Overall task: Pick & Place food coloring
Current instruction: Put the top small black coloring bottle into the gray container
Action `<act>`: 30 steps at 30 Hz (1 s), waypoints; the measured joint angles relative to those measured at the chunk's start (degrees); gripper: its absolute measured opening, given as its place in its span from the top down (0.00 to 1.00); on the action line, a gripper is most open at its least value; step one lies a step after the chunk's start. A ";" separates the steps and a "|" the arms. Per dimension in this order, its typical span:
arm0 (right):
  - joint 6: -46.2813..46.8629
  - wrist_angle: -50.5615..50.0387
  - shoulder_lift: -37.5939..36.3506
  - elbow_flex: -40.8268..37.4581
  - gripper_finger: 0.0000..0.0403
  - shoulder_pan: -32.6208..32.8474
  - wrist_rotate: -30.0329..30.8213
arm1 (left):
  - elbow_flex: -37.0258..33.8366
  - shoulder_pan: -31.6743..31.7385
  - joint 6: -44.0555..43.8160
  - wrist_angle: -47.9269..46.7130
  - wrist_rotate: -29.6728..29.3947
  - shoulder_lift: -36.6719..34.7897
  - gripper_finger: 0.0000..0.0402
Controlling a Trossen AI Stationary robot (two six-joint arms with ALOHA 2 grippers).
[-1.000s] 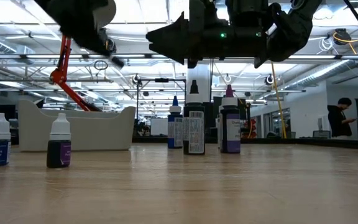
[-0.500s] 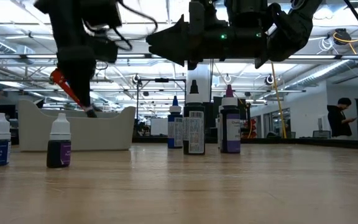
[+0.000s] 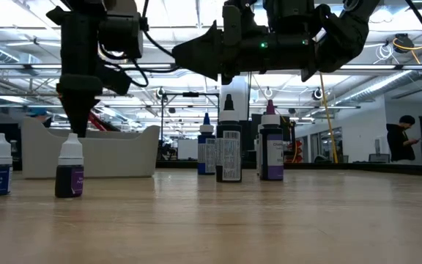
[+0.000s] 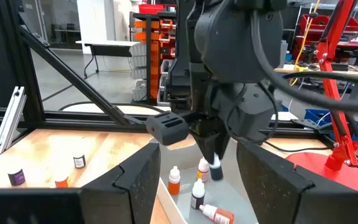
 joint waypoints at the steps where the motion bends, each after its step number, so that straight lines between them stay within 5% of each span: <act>1: 0.00 -0.06 0.00 0.00 0.51 0.00 0.00 | 0.00 0.00 -0.11 -0.44 0.08 0.01 0.87; 30: 0.00 0.11 0.04 -0.02 0.51 0.00 0.02 | 0.33 1.21 2.50 2.84 4.78 8.61 0.87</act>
